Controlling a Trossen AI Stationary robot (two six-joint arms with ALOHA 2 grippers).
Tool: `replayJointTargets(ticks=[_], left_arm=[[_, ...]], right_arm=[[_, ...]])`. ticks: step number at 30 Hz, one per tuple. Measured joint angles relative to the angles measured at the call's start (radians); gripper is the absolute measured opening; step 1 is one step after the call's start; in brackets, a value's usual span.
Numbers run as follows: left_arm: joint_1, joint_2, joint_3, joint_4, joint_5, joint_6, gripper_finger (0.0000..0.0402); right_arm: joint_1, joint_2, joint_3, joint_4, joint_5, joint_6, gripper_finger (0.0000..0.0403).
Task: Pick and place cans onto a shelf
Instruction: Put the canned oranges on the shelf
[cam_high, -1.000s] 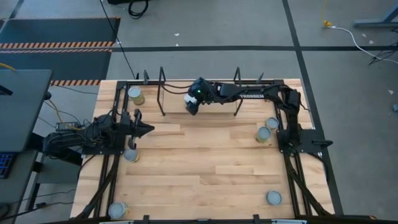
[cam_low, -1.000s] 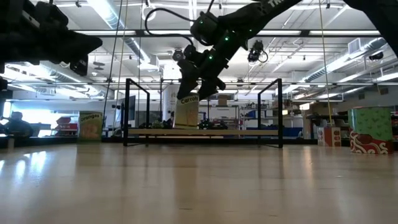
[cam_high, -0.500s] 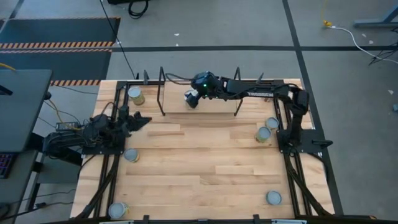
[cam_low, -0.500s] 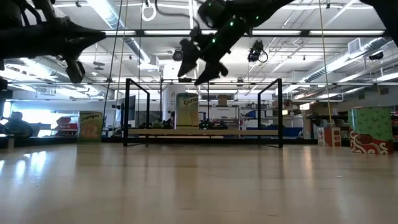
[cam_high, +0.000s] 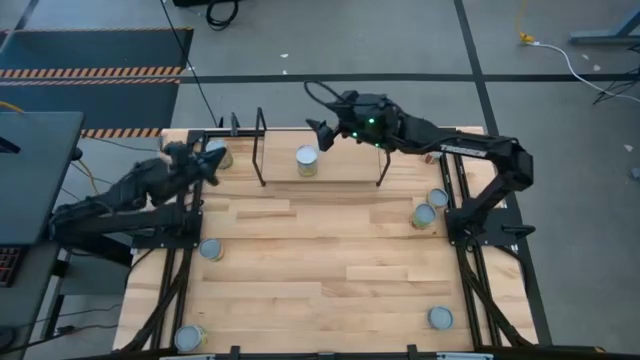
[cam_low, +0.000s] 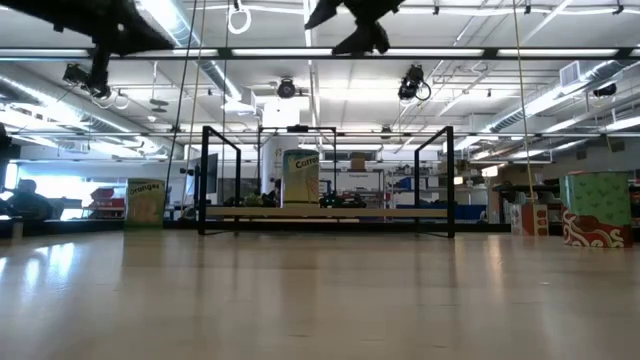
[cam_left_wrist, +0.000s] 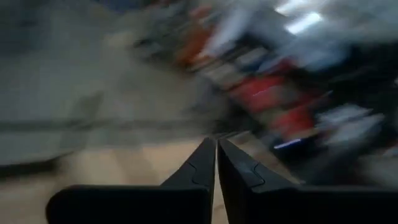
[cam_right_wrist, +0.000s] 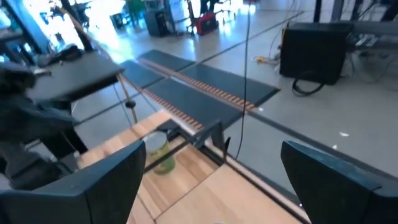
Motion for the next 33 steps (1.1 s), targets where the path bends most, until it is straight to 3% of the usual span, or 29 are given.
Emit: replayJointTargets(ticks=[3, 8, 13, 18, 21, 26, 33], left_arm=[[0.073, 0.148, 0.116, -0.227, -0.038, -0.117, 0.0024], [0.217, 0.374, 0.252, -0.377, 0.045, -0.172, 0.0025], [0.427, 0.573, 0.39, -0.478, 0.198, -0.172, 0.0025], [0.68, 0.746, 0.513, -0.585, 0.428, -0.148, 0.0042], [0.763, 0.826, 0.546, -0.622, 0.504, -0.147, 0.0077], [0.783, 0.894, 0.538, -0.637, 0.534, -0.221, 0.0169], [0.758, 0.919, 0.537, -0.722, 0.352, -0.446, 0.0312]], right_arm=[[-0.004, -0.017, 0.0, -0.004, 0.007, -0.008, 0.0381], [-0.015, -0.019, 0.0, 0.003, 0.002, -0.112, 0.0381], [-0.051, -0.014, 0.0, 0.011, 0.002, -0.115, 0.0381], [-0.113, -0.015, 0.0, 0.011, -0.068, -0.168, 0.0381], [-0.153, -0.015, 0.0, 0.009, -0.129, -0.197, 0.0381], [-0.203, -0.015, 0.0, -0.022, -0.204, -0.217, 0.0381], [-0.254, -0.011, 0.0, -0.042, -0.337, -0.288, 0.0381]])
